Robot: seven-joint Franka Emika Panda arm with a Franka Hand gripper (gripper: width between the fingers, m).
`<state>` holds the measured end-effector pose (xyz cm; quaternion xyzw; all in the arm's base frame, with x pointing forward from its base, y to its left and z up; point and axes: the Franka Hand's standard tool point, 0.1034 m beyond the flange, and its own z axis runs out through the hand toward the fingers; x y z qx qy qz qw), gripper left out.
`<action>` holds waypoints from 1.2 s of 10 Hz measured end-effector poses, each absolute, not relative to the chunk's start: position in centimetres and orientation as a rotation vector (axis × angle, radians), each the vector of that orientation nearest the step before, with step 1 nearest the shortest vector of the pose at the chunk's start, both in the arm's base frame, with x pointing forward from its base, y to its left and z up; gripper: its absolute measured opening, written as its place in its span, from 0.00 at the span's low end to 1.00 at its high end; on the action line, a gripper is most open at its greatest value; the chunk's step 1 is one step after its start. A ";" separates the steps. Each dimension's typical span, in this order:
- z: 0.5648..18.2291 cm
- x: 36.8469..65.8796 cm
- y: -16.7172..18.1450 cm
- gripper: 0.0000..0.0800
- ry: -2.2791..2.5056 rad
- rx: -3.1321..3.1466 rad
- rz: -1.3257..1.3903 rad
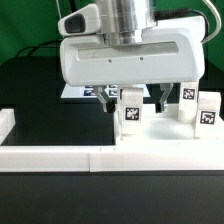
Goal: Assemble square table
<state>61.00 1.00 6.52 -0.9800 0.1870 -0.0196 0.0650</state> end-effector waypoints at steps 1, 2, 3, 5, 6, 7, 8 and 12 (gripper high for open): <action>6.5 61.0 1.0 0.67 0.591 -2.952 -0.057; 6.5 61.0 1.0 0.50 0.585 -2.953 -0.058; 6.4 60.9 0.8 0.36 0.630 -2.946 -0.053; 6.4 61.0 1.0 0.36 0.944 -2.846 -0.031; 6.4 61.3 1.1 0.36 1.113 -2.782 -0.021; 6.3 61.5 1.2 0.36 1.280 -2.708 0.014; 6.3 61.9 1.2 0.36 1.538 -2.568 0.070; 6.3 62.4 0.8 0.36 2.095 -2.036 0.199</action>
Offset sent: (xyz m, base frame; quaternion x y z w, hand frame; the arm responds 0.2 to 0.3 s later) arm 0.0000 0.0000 0.0000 0.0000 0.0000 0.1938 0.9810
